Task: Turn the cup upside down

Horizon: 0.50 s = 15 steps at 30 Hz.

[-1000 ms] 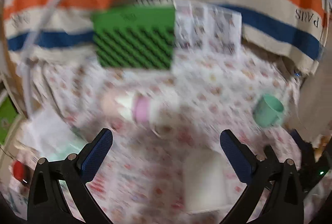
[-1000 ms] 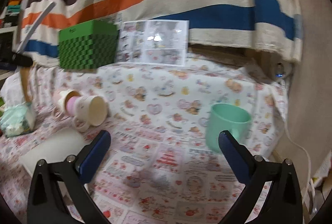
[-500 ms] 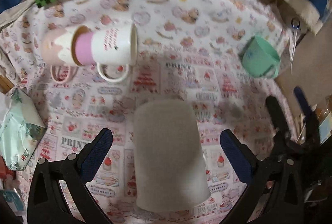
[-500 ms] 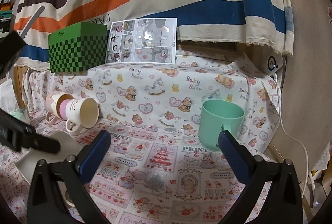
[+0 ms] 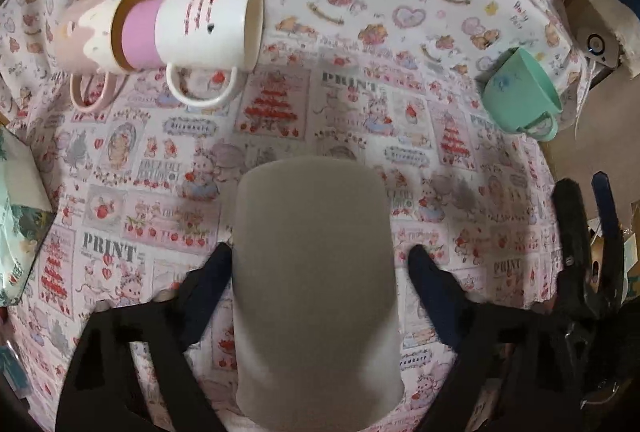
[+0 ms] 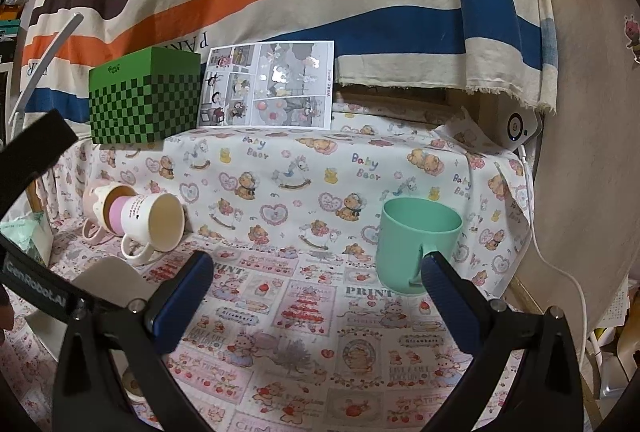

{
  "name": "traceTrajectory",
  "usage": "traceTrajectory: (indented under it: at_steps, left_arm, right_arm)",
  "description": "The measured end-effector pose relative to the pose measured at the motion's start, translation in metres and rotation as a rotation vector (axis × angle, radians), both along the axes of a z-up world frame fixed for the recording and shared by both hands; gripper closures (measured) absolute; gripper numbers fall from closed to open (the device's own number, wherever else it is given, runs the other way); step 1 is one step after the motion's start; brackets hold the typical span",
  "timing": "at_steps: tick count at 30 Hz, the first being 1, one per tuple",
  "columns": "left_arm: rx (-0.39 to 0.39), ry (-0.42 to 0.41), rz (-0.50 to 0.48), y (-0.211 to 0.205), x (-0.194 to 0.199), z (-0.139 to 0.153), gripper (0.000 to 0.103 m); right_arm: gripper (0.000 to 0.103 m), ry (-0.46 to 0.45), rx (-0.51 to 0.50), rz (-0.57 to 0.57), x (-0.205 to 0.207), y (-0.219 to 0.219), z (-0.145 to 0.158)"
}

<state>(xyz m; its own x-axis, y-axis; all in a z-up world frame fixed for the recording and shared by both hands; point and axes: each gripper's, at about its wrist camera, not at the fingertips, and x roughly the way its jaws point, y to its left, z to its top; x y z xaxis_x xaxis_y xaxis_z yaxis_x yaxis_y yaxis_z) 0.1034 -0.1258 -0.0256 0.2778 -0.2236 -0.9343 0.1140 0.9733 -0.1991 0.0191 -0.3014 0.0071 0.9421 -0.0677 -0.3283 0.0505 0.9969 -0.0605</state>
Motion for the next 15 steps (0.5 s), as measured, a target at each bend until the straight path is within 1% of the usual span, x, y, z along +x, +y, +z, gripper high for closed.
traceTrajectory:
  at_steps: [2, 4, 7, 9, 12, 15]
  left_arm:
    - [0.003, -0.008, -0.006, 0.0, -0.002, 0.002, 0.026]
    - [0.018, -0.036, 0.002, 0.002, -0.006, 0.007, 0.026]
    - [0.07, -0.146, 0.004, 0.003, -0.018, 0.029, 0.026]
    - [0.101, -0.234, 0.011, 0.005, -0.028, 0.049, 0.026]
    - [0.118, -0.329, 0.021, 0.012, -0.037, 0.073, 0.026]
    - [0.138, -0.411, 0.016, 0.014, -0.04, 0.089, 0.026]
  right_arm:
    - [0.0, -0.003, 0.0, -0.005, -0.001, 0.0, 0.0]
    - [0.0, -0.002, 0.0, -0.007, -0.001, -0.001, 0.0]
    - [0.0, 0.002, 0.001, -0.01, 0.0, -0.001, 0.0]
    - [0.0, 0.002, 0.001, -0.013, 0.001, -0.001, 0.0]
    - [0.0, 0.003, -0.001, -0.016, 0.001, -0.001, 0.0]
    - [0.0, 0.003, 0.0, -0.016, 0.001, -0.001, 0.0]
